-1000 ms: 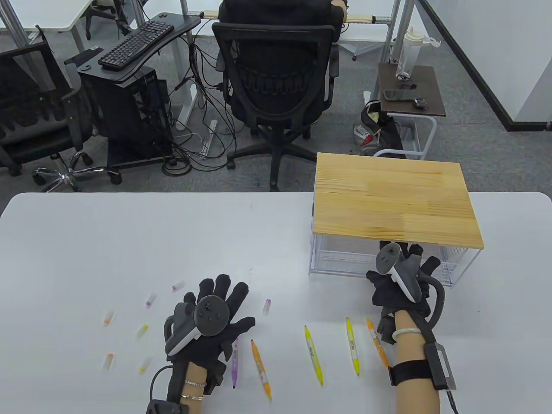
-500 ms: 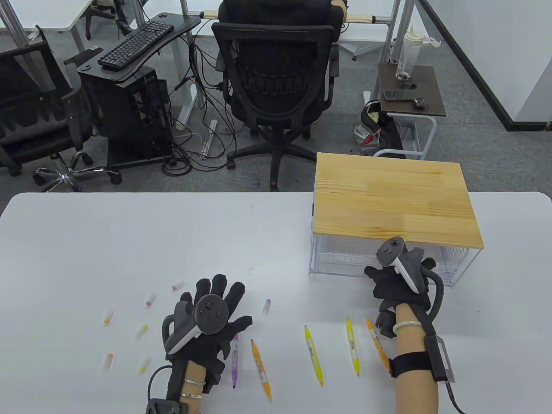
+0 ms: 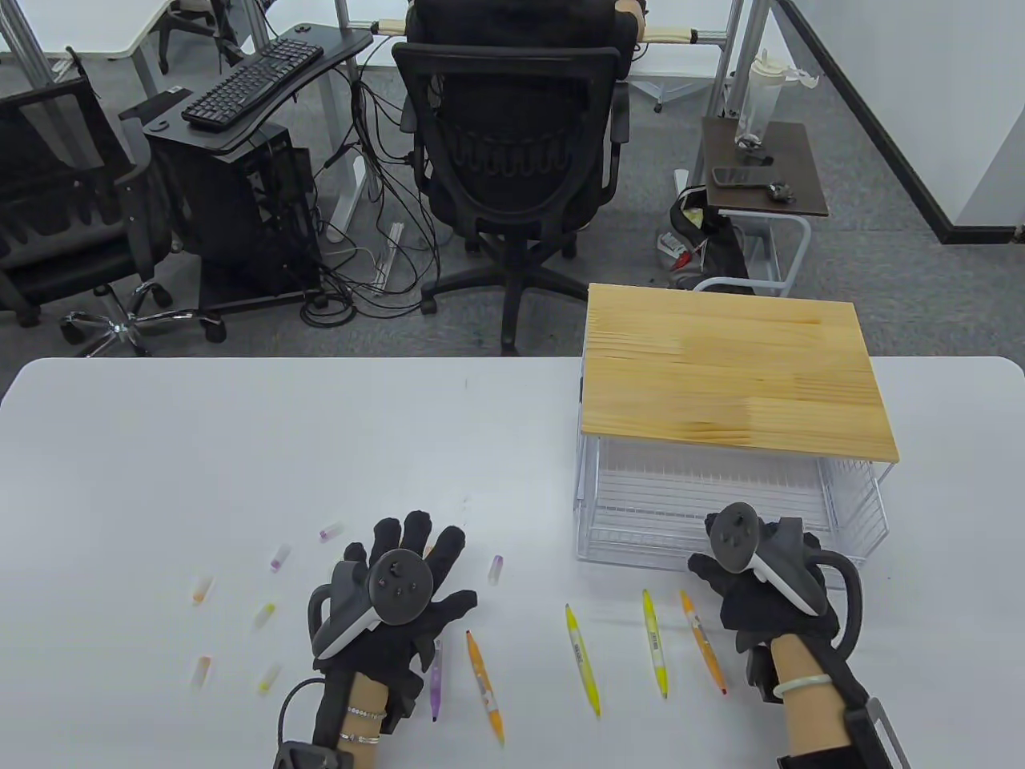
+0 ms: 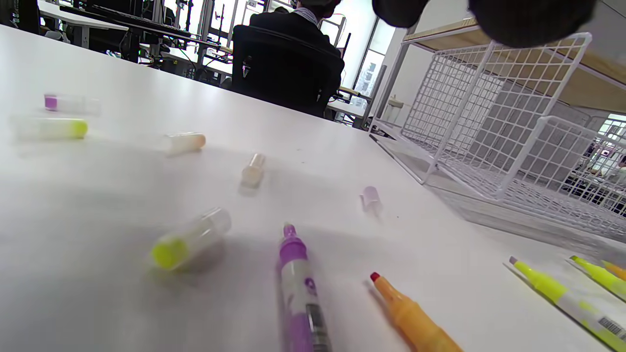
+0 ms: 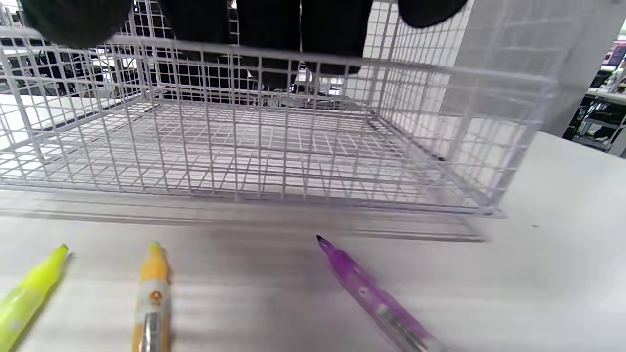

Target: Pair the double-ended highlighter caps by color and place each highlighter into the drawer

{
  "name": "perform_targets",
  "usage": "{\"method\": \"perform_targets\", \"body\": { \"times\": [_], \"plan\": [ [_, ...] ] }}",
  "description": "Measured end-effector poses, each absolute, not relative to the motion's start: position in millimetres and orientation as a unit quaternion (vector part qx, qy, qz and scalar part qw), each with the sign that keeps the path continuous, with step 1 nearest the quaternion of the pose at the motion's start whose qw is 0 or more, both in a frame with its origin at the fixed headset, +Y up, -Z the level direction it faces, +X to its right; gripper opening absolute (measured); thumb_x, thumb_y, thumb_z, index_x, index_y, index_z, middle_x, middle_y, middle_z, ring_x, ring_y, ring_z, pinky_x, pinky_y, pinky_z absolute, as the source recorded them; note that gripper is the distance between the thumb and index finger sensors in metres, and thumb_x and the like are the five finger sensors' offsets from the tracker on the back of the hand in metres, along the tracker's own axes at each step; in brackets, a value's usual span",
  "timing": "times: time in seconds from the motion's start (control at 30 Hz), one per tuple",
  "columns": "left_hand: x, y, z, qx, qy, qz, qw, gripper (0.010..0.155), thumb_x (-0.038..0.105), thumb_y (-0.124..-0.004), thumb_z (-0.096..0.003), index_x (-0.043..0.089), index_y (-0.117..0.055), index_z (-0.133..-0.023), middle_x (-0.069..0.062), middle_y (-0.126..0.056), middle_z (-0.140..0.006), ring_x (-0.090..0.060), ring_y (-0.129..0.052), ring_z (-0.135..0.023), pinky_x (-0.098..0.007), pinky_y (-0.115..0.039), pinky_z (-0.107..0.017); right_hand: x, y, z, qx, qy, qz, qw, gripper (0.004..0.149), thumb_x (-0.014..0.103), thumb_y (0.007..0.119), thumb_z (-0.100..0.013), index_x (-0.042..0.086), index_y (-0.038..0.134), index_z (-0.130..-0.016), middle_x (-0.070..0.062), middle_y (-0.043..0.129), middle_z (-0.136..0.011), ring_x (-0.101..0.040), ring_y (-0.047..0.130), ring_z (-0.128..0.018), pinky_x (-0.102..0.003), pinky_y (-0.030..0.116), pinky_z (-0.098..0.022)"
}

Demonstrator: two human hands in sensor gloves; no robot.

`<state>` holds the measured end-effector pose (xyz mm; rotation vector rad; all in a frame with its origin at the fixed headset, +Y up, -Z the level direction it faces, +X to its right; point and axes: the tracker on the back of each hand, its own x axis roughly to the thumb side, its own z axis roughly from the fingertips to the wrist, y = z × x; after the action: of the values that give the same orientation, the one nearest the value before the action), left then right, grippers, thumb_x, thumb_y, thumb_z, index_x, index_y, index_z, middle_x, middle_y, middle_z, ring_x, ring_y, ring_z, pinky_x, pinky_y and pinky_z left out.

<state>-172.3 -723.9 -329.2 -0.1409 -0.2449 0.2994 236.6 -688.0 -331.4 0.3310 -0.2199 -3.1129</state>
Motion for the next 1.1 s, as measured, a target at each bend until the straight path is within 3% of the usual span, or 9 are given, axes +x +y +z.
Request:
{"method": "perform_targets", "body": {
  "times": [0.07,0.13,0.2,0.47,0.67,1.1],
  "plan": [
    [-172,-722,-328,-0.067,-0.123,0.149,0.979,0.076,0.065,-0.066,-0.0458,0.04,-0.044,-0.114,-0.005,-0.026,-0.128,-0.044,-0.025,-0.115,-0.073,-0.018,-0.074,240,-679,-316,0.105,-0.011,-0.994,0.014,0.064,0.062,0.067,-0.051,0.042,0.055,-0.11,0.005,0.066,-0.12,-0.034,0.065,-0.111,-0.064,0.039,-0.082],
    [-171,-721,-328,-0.064,-0.124,0.15,0.979,0.076,0.065,-0.066,-0.0458,0.04,-0.044,-0.114,-0.005,-0.027,-0.128,-0.044,-0.025,-0.115,-0.073,-0.018,-0.074,247,-673,-300,0.113,0.042,-0.992,0.029,0.058,0.058,0.073,-0.049,0.035,0.07,-0.102,0.002,0.081,-0.105,-0.033,0.08,-0.097,-0.063,0.05,-0.079],
    [-170,-722,-328,-0.066,-0.126,0.15,0.978,0.076,0.065,-0.066,-0.0458,0.04,-0.044,-0.114,-0.005,-0.027,-0.128,-0.044,-0.025,-0.115,-0.073,-0.018,-0.074,258,-679,-292,0.133,0.012,-0.99,0.039,0.054,0.057,0.074,-0.05,0.033,0.075,-0.098,0.002,0.085,-0.099,-0.033,0.084,-0.09,-0.062,0.053,-0.078],
    [-170,-722,-327,-0.068,-0.123,0.143,0.98,0.076,0.065,-0.066,-0.0457,0.039,-0.046,-0.114,-0.006,-0.029,-0.128,-0.044,-0.027,-0.115,-0.073,-0.02,-0.074,305,-745,-286,0.256,-0.162,-0.947,0.106,0.065,0.065,0.067,-0.05,0.036,0.061,-0.107,0.004,0.074,-0.111,-0.032,0.078,-0.098,-0.062,0.052,-0.078],
    [-174,-720,-326,-0.064,-0.12,0.15,0.979,0.076,0.064,-0.066,-0.0457,0.038,-0.046,-0.114,-0.006,-0.03,-0.128,-0.045,-0.028,-0.114,-0.073,-0.02,-0.073,313,-763,-291,0.273,-0.184,-0.941,0.074,0.068,0.065,0.069,-0.047,0.037,0.059,-0.108,0.003,0.068,-0.115,-0.033,0.075,-0.1,-0.062,0.051,-0.078],
    [-179,-720,-326,-0.062,-0.108,0.15,0.981,0.075,0.064,-0.066,-0.0456,0.038,-0.047,-0.114,-0.009,-0.032,-0.127,-0.045,-0.029,-0.114,-0.073,-0.021,-0.073,297,-772,-311,0.298,-0.188,-0.929,0.117,0.07,0.058,0.076,-0.041,0.031,0.061,-0.104,0.002,0.068,-0.113,-0.034,0.077,-0.097,-0.063,0.053,-0.077]
  ]
}}
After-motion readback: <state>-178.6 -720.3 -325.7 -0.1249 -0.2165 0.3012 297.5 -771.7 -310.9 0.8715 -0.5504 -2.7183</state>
